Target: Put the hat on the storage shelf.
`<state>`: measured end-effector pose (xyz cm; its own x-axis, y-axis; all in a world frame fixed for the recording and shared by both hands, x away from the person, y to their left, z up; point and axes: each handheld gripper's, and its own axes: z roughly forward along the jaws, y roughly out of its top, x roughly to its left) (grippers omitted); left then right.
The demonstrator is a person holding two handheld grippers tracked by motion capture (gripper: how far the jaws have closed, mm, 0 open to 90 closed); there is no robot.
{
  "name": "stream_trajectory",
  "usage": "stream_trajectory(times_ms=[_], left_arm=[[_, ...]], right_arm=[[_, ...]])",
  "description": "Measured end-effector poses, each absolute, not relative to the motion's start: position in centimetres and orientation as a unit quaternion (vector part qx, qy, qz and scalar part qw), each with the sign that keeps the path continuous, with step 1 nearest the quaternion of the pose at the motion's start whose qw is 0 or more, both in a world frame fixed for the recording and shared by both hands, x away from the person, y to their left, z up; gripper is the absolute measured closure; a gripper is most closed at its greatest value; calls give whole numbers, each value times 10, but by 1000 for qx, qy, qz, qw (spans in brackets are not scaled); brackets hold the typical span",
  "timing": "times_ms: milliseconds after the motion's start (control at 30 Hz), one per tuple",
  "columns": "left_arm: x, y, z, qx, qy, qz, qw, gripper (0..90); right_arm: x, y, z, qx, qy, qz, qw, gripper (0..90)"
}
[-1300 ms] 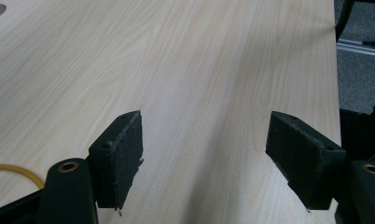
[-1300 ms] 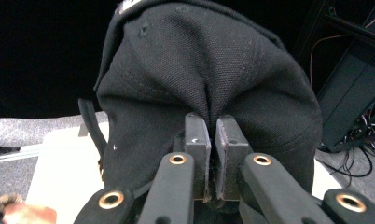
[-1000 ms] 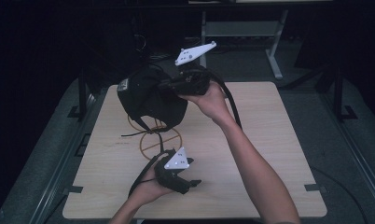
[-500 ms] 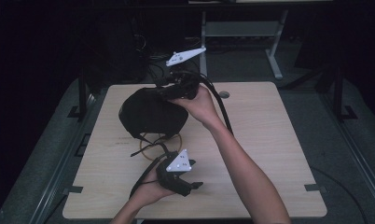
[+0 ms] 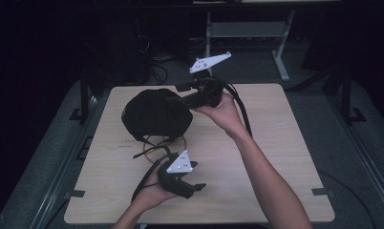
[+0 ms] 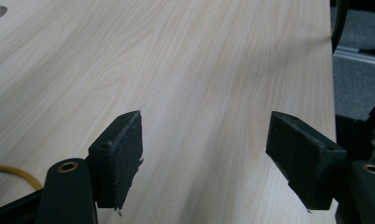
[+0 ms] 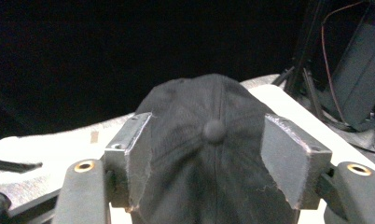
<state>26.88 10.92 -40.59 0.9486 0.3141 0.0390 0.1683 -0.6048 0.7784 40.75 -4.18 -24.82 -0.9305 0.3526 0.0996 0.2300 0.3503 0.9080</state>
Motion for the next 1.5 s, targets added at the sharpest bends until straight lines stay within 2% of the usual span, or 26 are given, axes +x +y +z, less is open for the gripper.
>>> stream_trajectory(times_ms=[600,1500], left_arm=[[270,107,-407,887,147,70,432,219],[271,107,-408,890,149,67,427,206]], right_arm=[[399,-89,-258,208,825,522,59,263],[391,-129,-275,241,829,501,63,204]])
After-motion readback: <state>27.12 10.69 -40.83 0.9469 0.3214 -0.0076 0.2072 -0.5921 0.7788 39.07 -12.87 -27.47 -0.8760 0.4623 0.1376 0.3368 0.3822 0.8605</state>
